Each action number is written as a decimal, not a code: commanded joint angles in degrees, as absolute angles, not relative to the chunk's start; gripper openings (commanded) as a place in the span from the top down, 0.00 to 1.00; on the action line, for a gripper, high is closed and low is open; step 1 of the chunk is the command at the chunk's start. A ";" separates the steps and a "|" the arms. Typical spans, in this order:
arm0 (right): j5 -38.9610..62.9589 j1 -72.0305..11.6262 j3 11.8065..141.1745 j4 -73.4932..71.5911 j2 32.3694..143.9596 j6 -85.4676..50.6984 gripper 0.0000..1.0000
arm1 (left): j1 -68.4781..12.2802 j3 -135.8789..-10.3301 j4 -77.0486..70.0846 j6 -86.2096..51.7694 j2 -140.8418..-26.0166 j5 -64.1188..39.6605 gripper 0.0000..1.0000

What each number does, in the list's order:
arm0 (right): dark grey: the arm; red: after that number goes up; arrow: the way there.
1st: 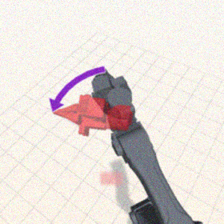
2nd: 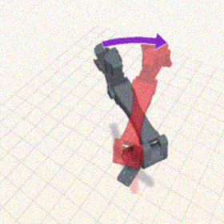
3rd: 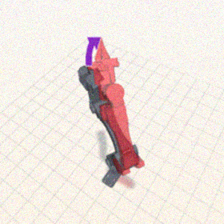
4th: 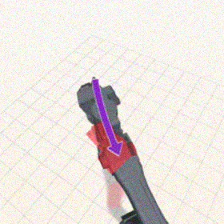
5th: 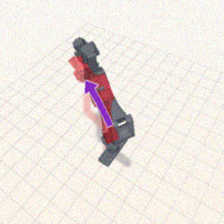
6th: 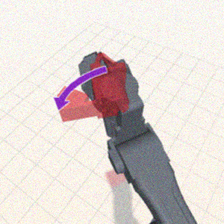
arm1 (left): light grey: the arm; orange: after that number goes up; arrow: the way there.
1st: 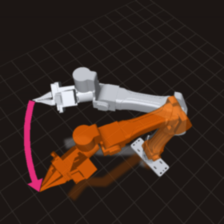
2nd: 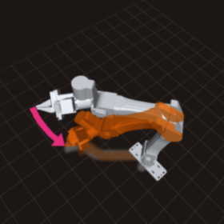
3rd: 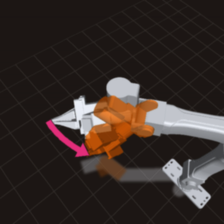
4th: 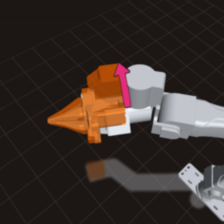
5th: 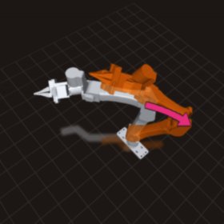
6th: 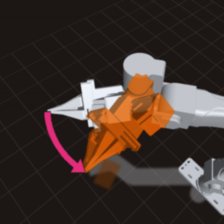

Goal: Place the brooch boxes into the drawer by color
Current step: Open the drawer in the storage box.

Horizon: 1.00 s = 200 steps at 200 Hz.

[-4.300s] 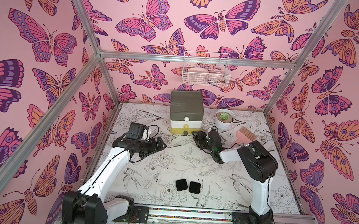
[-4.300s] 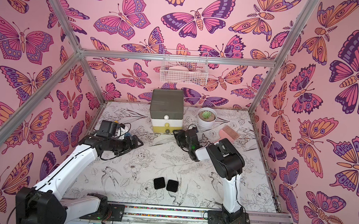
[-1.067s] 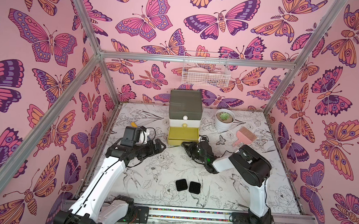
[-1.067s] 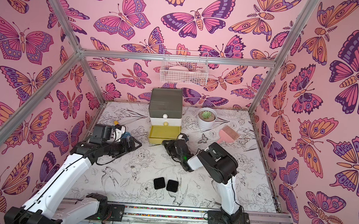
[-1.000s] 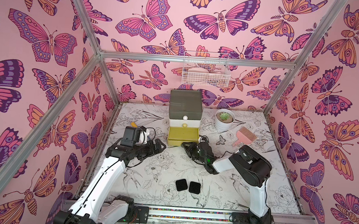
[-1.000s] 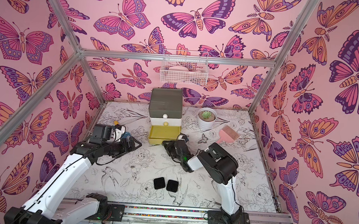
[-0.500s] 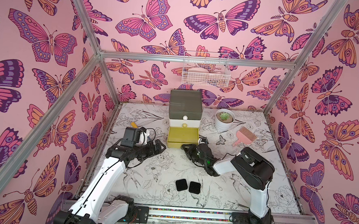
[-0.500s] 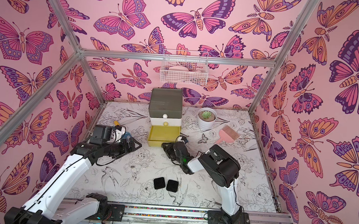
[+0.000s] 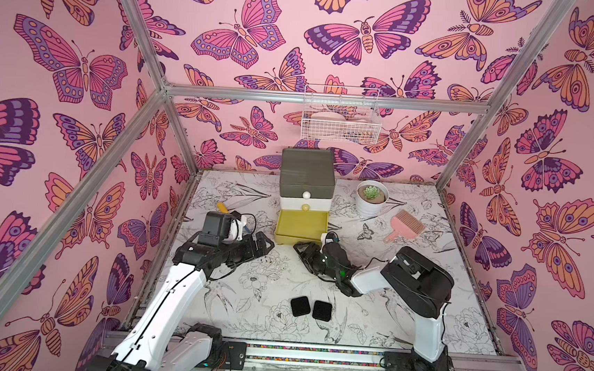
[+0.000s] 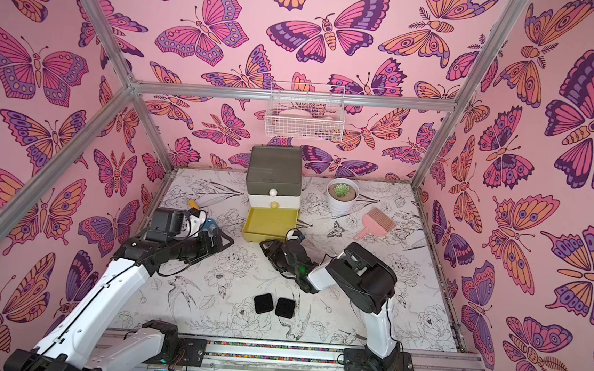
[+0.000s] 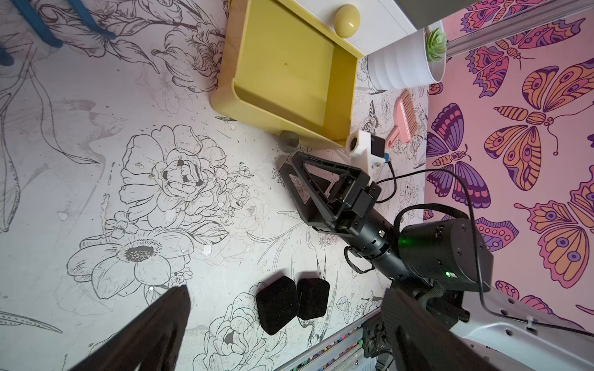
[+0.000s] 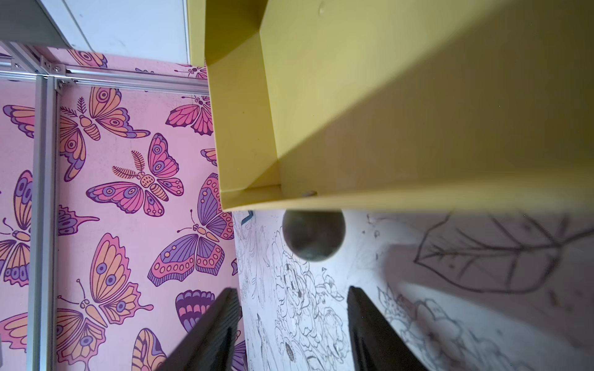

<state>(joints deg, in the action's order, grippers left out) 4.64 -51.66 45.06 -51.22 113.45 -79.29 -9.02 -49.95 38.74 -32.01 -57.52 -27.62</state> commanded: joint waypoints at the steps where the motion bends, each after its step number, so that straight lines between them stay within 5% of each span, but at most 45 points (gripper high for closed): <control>1: 5.44 -51.86 44.21 -50.80 110.26 -77.12 0.40 | -9.17 -48.71 39.98 -32.23 -56.95 -27.96 0.00; 36: 6.24 -52.01 45.56 -39.38 103.36 -71.31 0.36 | -9.93 -48.76 39.98 -32.12 -57.13 -27.28 0.00; 131: 0.43 -52.90 50.76 21.88 75.08 -45.00 0.23 | -19.64 -46.79 39.83 -33.30 -59.85 -20.57 0.00; 200: -3.16 -65.10 51.50 40.09 77.14 -46.31 0.18 | -19.77 -46.20 38.61 -33.31 -61.70 -20.89 0.00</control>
